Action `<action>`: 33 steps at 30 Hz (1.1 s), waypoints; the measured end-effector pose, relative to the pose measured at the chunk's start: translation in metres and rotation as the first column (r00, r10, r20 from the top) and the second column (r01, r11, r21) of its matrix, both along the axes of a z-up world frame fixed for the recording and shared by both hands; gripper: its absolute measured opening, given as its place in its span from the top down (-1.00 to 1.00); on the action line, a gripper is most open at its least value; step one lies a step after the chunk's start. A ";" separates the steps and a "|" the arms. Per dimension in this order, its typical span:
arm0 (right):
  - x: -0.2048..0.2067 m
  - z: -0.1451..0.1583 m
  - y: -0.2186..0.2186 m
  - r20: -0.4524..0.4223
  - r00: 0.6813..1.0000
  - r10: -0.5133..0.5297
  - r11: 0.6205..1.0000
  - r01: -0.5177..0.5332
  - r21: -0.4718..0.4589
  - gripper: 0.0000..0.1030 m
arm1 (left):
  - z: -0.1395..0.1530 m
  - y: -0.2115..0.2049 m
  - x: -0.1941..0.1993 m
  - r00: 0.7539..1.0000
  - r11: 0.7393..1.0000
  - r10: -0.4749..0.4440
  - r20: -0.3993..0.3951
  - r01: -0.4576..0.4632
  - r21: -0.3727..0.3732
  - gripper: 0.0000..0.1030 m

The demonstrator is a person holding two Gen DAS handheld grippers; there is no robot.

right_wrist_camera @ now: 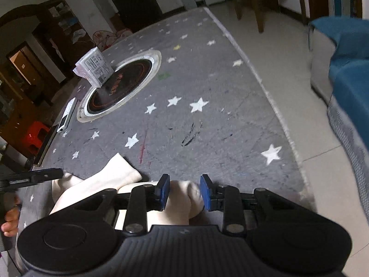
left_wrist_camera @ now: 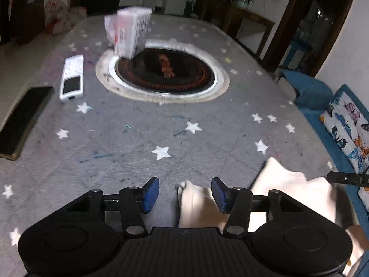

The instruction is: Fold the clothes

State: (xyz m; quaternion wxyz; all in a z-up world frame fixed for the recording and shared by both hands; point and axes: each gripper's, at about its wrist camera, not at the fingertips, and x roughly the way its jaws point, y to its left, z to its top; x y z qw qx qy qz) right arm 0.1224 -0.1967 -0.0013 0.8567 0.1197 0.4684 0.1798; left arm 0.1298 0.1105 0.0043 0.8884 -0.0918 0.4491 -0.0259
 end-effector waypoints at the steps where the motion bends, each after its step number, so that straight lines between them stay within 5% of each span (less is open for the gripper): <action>1: 0.003 -0.004 0.000 -0.014 1.000 0.001 1.000 0.000 0.007 0.45 | -0.004 -0.002 0.004 1.000 1.000 -0.012 -0.012 0.012 0.009 0.13; 3: 0.006 -0.009 0.001 -0.043 0.999 0.009 1.000 -0.008 0.026 0.46 | -0.010 -0.004 0.007 0.999 0.999 -0.033 -0.024 0.033 0.011 0.48; 5: 0.008 -0.012 0.002 -0.057 0.998 0.027 0.999 -0.025 0.040 0.72 | -0.010 -0.006 0.007 0.998 0.998 -0.054 -0.019 0.055 0.006 0.66; 8: 0.007 -0.007 0.008 -0.041 0.998 0.052 0.998 -0.050 0.044 0.80 | -0.005 -0.006 0.004 0.998 0.998 -0.062 0.006 0.062 -0.003 0.75; 14: -0.016 0.035 0.007 0.160 0.984 0.077 0.993 -0.090 0.075 0.81 | 0.026 0.008 -0.014 0.988 0.996 -0.050 0.144 0.060 -0.068 0.79; 19: -0.046 0.074 0.005 0.424 0.898 0.121 0.988 -0.149 0.034 0.81 | 0.062 0.024 -0.049 0.918 0.987 -0.068 0.390 0.119 -0.107 0.79; 22: -0.046 0.077 0.007 0.502 0.857 0.120 0.992 -0.118 -0.036 0.80 | 0.060 0.030 -0.039 0.921 0.992 -0.047 0.387 0.089 -0.091 0.71; 27: -0.016 0.059 0.014 0.422 0.906 0.037 0.994 0.010 -0.107 0.72 | 0.036 0.038 -0.007 0.955 0.995 0.095 0.282 -0.089 -0.033 0.68; 32: -0.005 0.048 0.023 0.352 0.935 0.048 0.990 0.004 -0.144 0.71 | 0.033 0.014 -0.013 0.965 0.999 -0.020 0.262 0.028 -0.026 0.64; 33: -0.005 0.045 0.027 0.331 0.941 0.067 0.990 -0.022 -0.138 0.71 | 0.033 0.003 -0.014 0.962 0.997 -0.069 0.263 0.074 -0.011 0.48</action>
